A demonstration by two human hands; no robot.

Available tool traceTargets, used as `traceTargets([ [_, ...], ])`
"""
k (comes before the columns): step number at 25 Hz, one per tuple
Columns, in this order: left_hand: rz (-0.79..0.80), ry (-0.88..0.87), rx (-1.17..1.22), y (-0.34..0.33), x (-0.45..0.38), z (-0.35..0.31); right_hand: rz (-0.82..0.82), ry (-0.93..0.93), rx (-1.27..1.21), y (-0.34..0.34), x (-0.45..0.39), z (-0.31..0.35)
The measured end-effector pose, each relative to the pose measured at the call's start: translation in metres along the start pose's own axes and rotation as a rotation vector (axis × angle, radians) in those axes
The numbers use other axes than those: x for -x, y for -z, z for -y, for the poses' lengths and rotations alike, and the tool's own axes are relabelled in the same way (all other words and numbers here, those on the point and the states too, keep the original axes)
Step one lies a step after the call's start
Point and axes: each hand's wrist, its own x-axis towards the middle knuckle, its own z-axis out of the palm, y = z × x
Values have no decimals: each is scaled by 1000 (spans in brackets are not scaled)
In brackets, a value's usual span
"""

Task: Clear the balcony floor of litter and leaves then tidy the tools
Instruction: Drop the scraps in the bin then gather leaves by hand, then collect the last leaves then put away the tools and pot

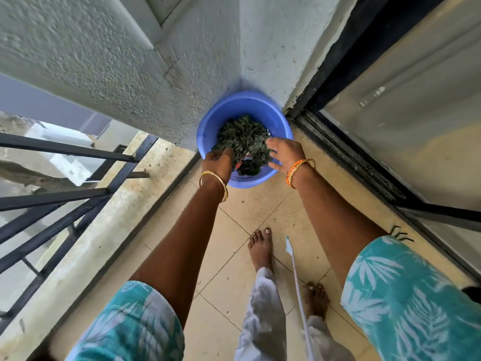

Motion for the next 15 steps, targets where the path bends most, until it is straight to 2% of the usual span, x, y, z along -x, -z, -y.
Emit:
traceTargets([
  [3,-40,-199,-298,2,32,1,-177,205,112,11,29,-4],
  [6,-19,-442,-599,-2,74,8,-416,264,297,36,81,-24],
  [10,85,-629,-1024,-27,143,36,-482,339,351,80,148,-77],
  [12,152,-672,-1159,-40,176,55,-506,348,367,109,177,-110],
  [15,269,-749,-1332,-60,225,82,-640,289,397,159,220,-158],
])
